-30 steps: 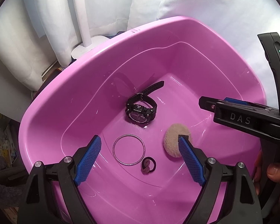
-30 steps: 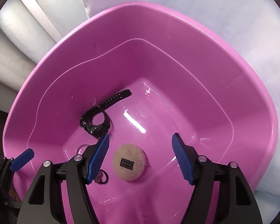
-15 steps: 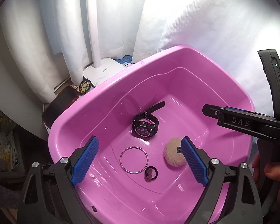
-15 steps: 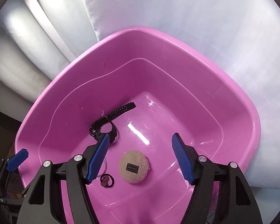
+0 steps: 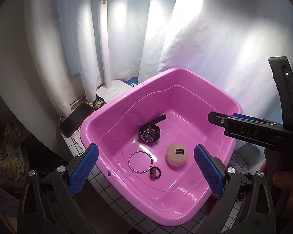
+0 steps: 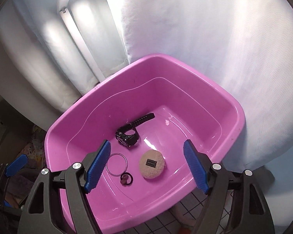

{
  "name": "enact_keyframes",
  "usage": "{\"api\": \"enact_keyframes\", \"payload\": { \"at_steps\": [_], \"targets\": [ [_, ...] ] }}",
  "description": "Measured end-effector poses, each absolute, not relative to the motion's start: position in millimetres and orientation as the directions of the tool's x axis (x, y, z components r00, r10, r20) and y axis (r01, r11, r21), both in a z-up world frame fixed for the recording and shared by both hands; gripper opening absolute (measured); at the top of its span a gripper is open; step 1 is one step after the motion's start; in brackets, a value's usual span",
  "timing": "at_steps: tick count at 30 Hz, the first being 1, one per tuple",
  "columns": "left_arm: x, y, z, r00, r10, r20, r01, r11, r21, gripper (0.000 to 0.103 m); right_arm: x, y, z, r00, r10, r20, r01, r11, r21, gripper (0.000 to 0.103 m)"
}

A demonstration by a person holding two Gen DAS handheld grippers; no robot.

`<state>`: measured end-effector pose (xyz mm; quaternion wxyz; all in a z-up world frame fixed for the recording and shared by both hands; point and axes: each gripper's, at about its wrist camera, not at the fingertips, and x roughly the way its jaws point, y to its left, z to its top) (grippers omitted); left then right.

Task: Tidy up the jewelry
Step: 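Lift both open tools up away from the tub, then move left tool to the pink headband while right tool approaches the pearl hair clip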

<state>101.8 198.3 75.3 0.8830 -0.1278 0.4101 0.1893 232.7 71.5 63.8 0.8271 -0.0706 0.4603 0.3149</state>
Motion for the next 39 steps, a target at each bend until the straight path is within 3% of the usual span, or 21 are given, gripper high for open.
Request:
{"api": "enact_keyframes", "payload": {
  "at_steps": [11, 20, 30, 39],
  "targets": [
    [55, 139, 84, 0.656, 0.177, -0.733, -0.305, 0.951, -0.043, 0.097, 161, -26, 58, 0.421, 0.492, -0.762, -0.546, 0.809, 0.22, 0.075],
    [36, 52, 78, 0.741, 0.089, -0.666, -0.11, 0.994, 0.011, 0.097, 95, -161, 39, 0.52, 0.398, -0.756, -0.375, 0.901, 0.216, 0.075],
    [25, -30, 35, 0.693, -0.036, -0.72, 0.022, 0.999, -0.028, 0.097, 18, -302, 8, 0.596, 0.216, -0.773, -0.121, 0.976, 0.18, 0.075],
    [8, -72, -20, 0.614, -0.05, -0.788, 0.032, 0.999, -0.038, 0.097, -14, -340, -46, 0.578, 0.173, -0.798, -0.054, 0.983, 0.173, 0.075]
  ]
}}
